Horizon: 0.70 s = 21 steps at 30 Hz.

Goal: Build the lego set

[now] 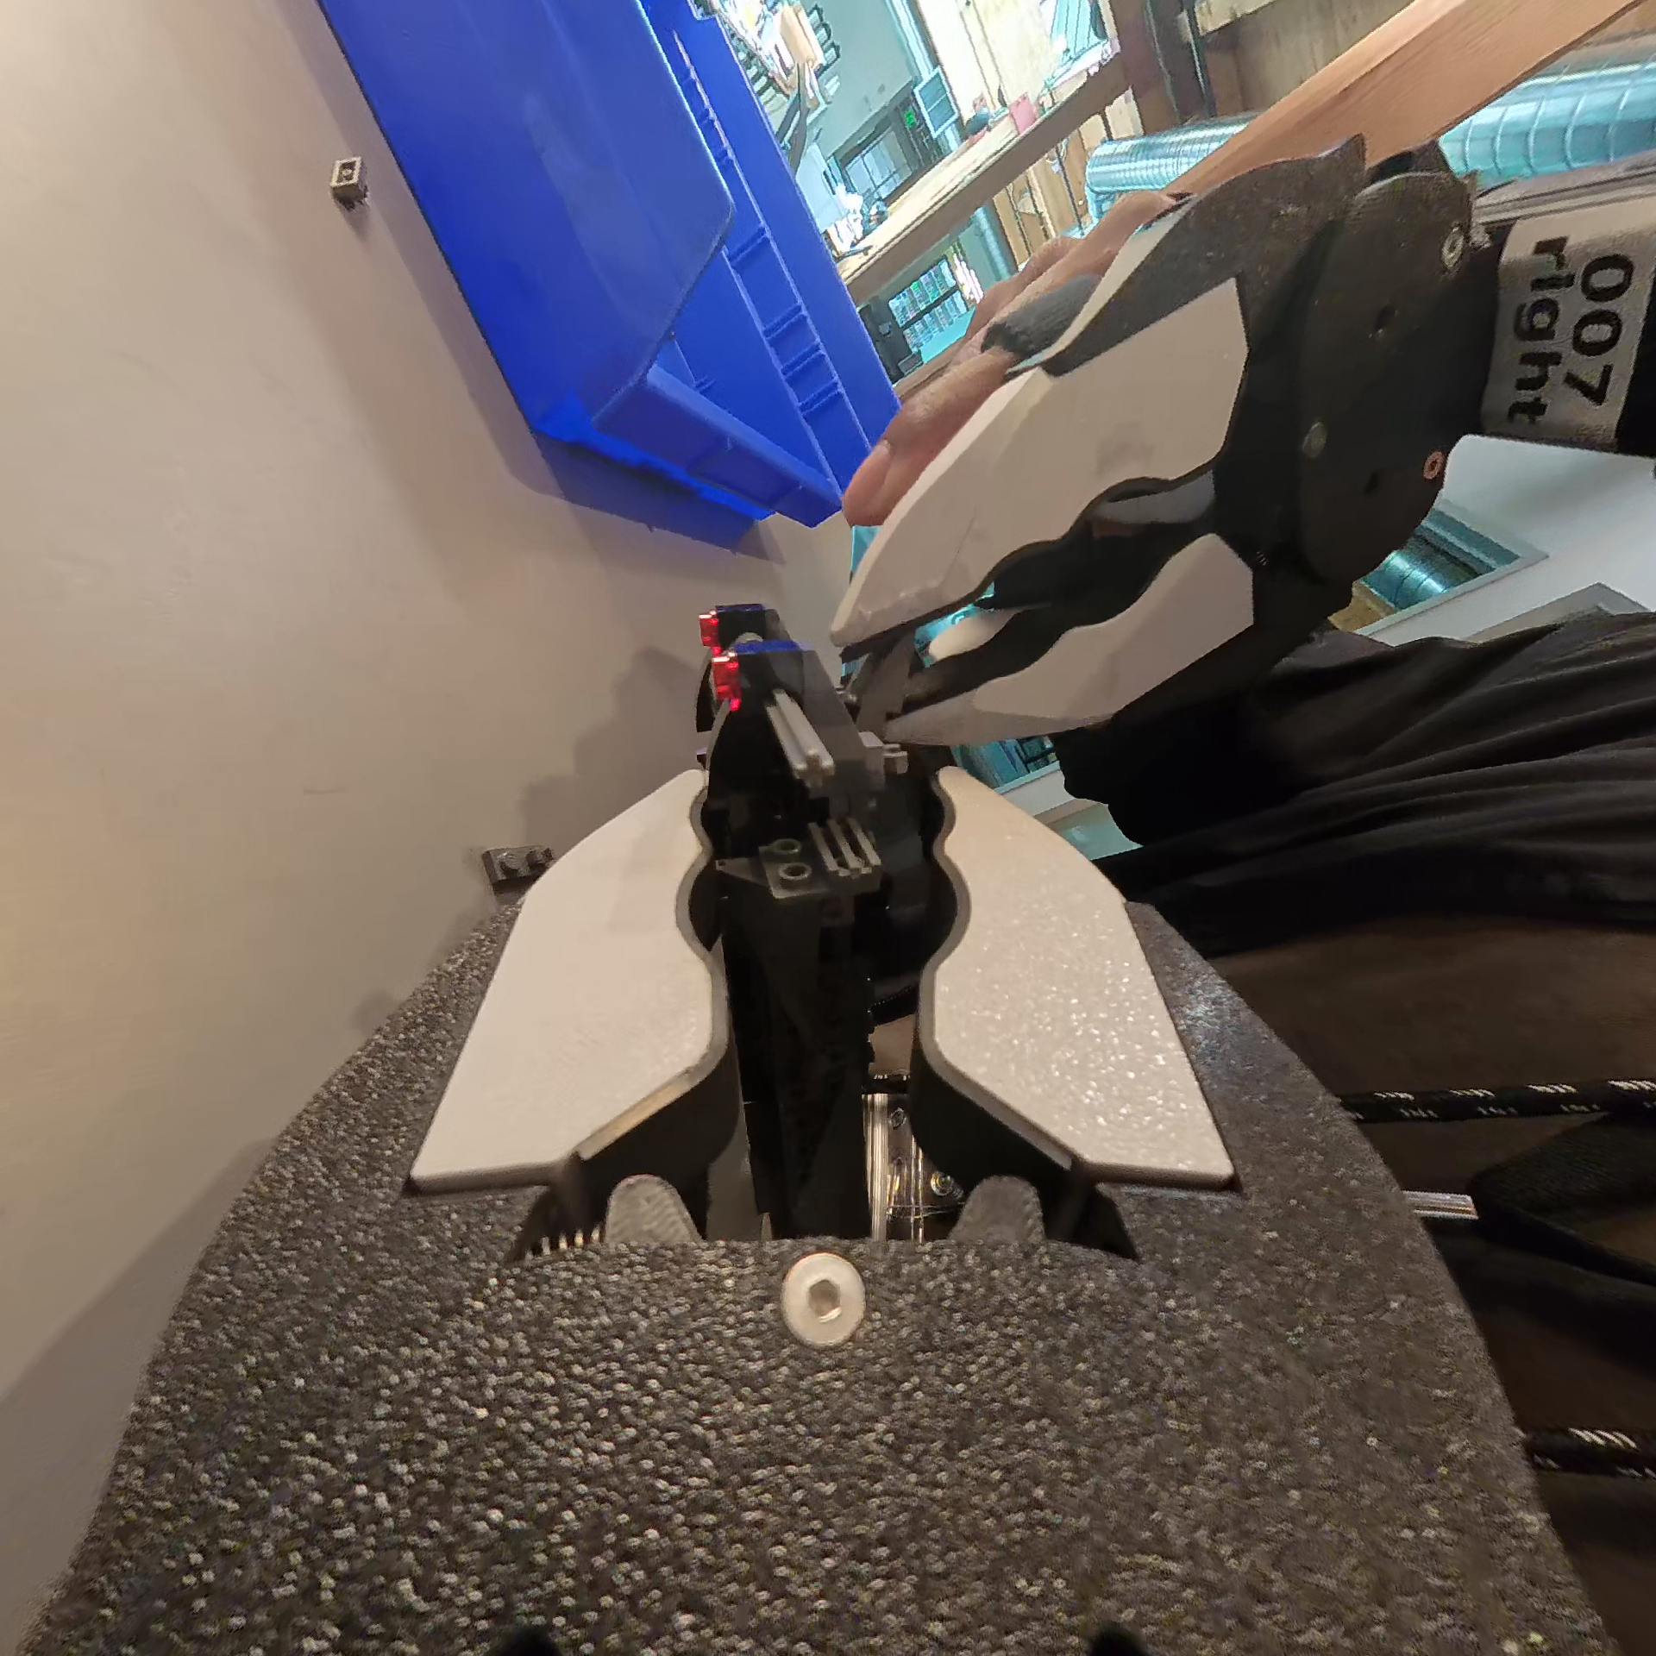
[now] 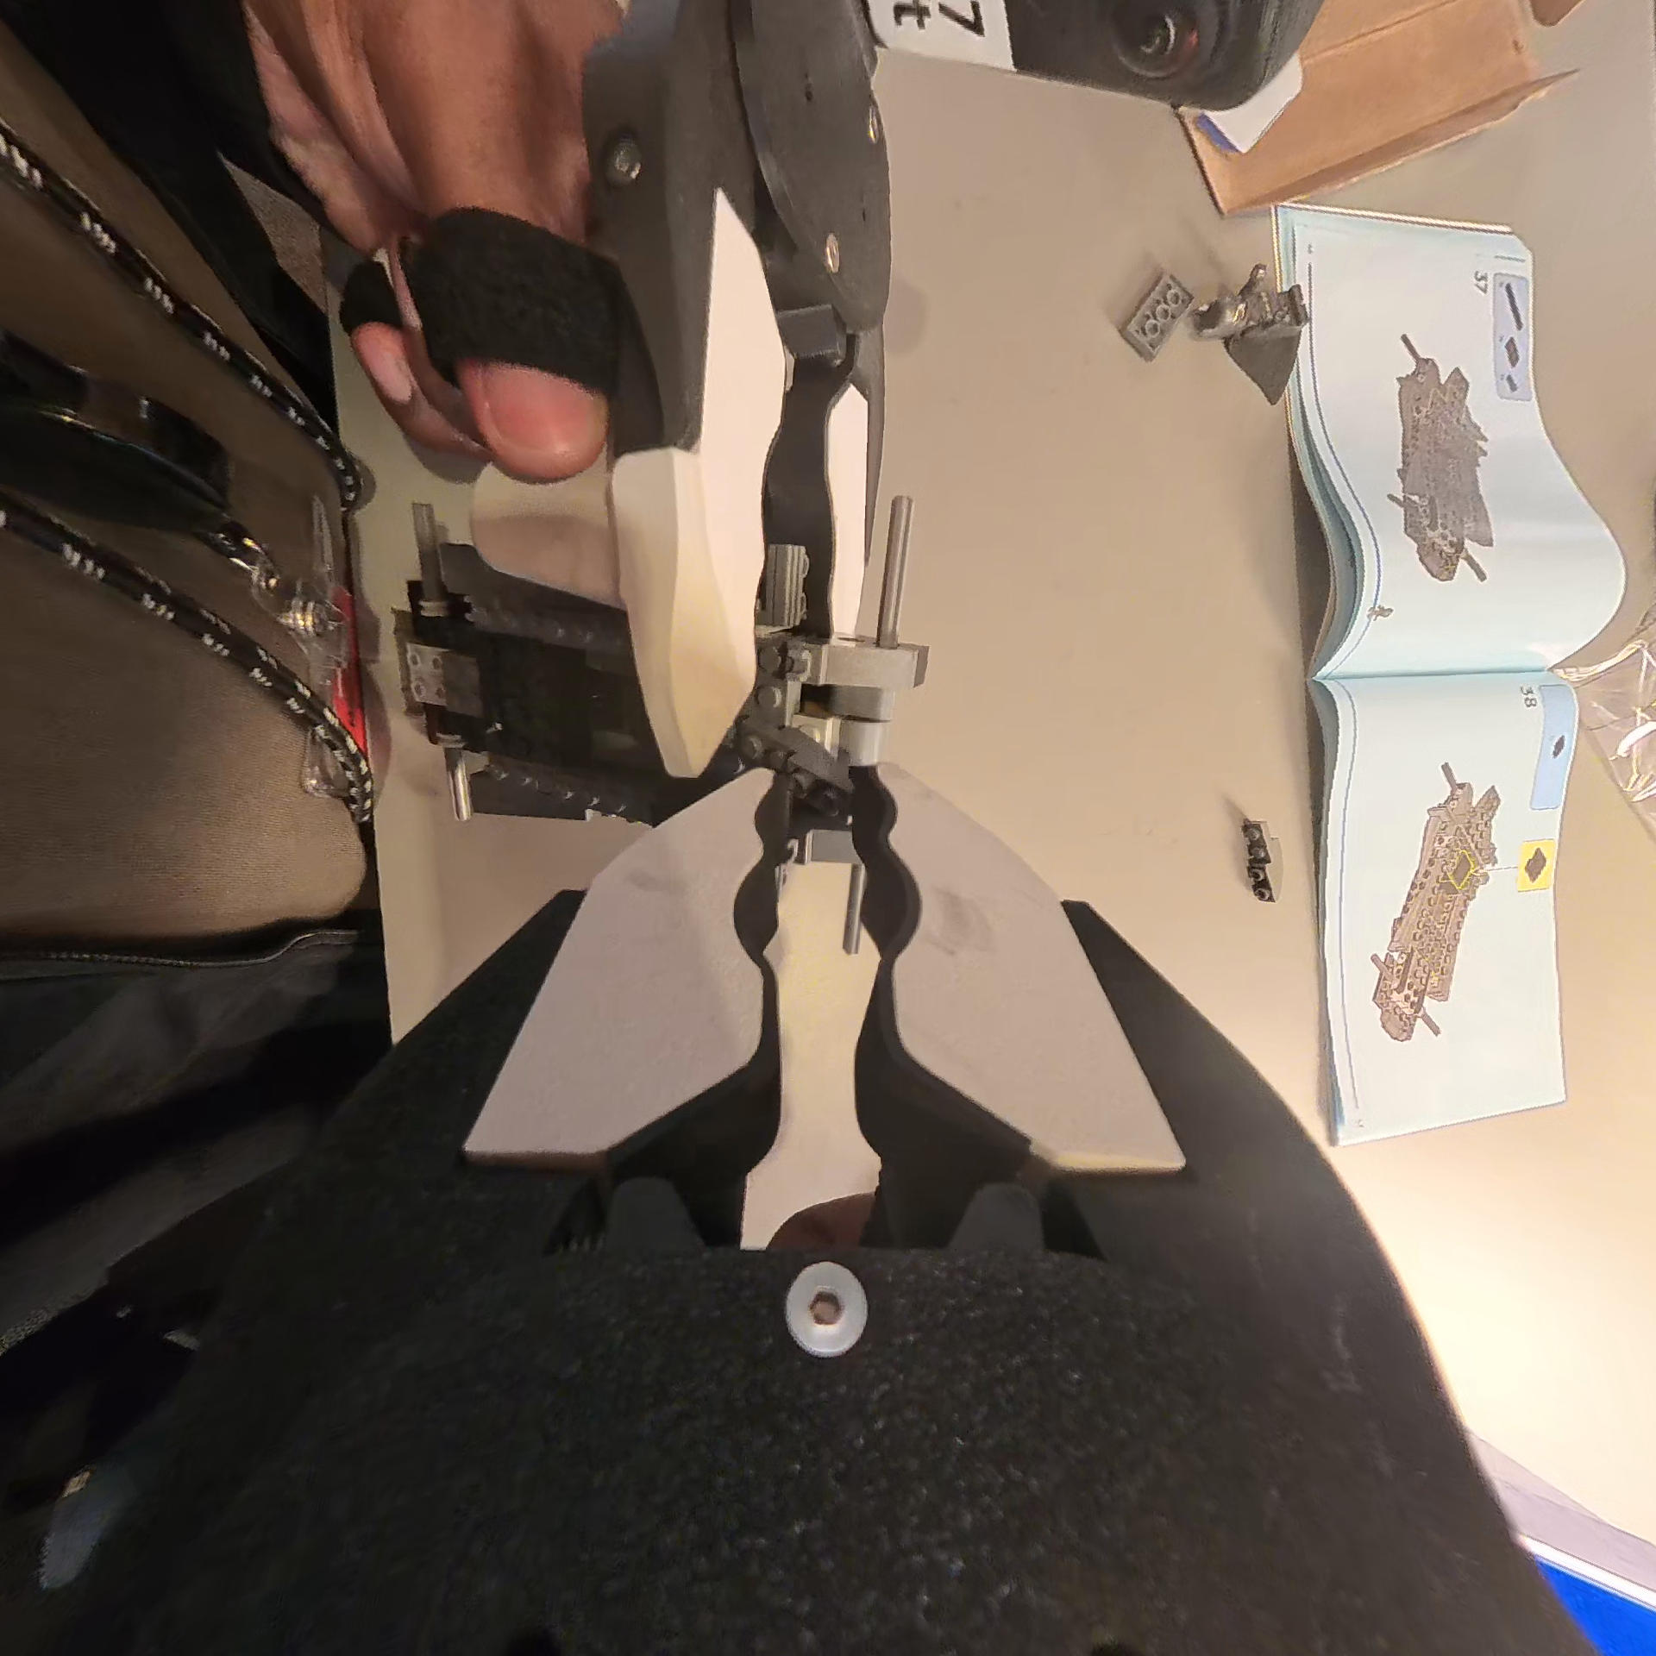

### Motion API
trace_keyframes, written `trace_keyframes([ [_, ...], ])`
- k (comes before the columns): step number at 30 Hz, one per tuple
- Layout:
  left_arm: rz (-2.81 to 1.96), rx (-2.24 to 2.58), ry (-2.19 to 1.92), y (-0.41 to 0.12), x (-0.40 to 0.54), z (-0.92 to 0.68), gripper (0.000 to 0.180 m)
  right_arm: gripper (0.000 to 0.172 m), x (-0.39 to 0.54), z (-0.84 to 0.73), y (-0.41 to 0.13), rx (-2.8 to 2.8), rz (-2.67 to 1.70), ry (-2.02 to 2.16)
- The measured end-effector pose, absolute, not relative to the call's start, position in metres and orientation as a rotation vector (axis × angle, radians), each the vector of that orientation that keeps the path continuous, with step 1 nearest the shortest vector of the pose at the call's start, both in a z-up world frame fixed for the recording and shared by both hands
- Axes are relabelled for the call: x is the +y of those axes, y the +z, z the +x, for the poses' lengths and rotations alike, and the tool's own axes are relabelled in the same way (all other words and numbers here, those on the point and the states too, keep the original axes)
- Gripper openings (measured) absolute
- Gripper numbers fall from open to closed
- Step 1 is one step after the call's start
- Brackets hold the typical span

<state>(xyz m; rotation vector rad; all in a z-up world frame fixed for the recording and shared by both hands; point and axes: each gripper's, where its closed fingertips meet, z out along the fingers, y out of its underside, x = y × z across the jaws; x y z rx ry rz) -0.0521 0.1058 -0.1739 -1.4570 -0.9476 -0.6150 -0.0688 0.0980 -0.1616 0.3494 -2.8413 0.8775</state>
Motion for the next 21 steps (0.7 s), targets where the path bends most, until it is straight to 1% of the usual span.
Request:
trace_keyframes([
  [7, -1.452, -0.952, -0.62, -0.1744, 0.1061, -0.053, 0.044, 0.013, 0.0978, -0.0698, -0.1628, -2.866, 0.321, 0.888],
  [9, -1.461, -0.955, -0.613, -0.1755, 0.1061, -0.053, 0.041, 0.013, 0.0981, -0.0697, -0.1631, -2.885, 0.311, 0.898],
  [11, -1.471, -0.954, -0.603, -0.1764, 0.1054, -0.0532, 0.032, 0.014, 0.0978, -0.0686, -0.1625, -2.908, 0.301, 0.913],
  [21, -1.466, -0.94, -0.611, -0.1755, 0.1065, -0.0511, 0.031, 0.015, 0.0977, -0.0674, -0.1645, -2.969, 0.298, 0.97],
])
